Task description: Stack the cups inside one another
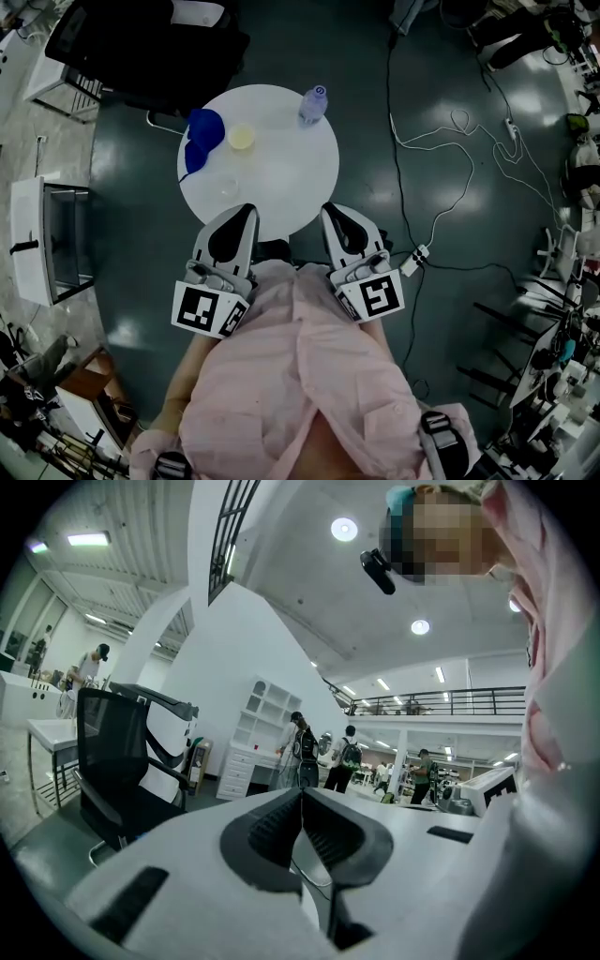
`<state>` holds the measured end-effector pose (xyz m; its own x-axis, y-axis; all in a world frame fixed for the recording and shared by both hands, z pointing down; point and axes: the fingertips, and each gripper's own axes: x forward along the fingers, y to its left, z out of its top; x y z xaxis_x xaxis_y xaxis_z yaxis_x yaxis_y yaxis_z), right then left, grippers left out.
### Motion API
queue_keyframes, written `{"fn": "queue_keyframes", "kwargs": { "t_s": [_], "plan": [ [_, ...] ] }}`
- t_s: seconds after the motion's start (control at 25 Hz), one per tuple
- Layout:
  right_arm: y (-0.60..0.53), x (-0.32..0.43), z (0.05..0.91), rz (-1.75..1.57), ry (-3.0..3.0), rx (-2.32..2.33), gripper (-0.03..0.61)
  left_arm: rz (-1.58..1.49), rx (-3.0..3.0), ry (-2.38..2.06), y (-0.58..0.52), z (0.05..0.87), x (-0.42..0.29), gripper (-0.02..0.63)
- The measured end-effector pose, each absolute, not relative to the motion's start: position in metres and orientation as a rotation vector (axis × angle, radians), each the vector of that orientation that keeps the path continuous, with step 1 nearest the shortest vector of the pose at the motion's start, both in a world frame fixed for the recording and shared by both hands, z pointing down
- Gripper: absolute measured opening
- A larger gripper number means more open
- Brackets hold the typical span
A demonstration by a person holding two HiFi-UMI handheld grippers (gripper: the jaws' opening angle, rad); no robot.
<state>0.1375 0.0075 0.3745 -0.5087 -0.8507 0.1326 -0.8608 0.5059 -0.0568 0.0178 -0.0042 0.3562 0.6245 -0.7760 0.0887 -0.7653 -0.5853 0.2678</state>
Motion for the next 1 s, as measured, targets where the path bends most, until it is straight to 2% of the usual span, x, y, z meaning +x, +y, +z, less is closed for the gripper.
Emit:
{"fn": "queue_keyframes", "kwargs": {
  "t_s": [1.0],
  "plan": [
    [0.009, 0.149, 0.374, 0.162, -2.682, 1.487, 0.034, -0.081, 2.557, -1.31, 0.001, 0.355, 0.025, 0.02]
  ]
}}
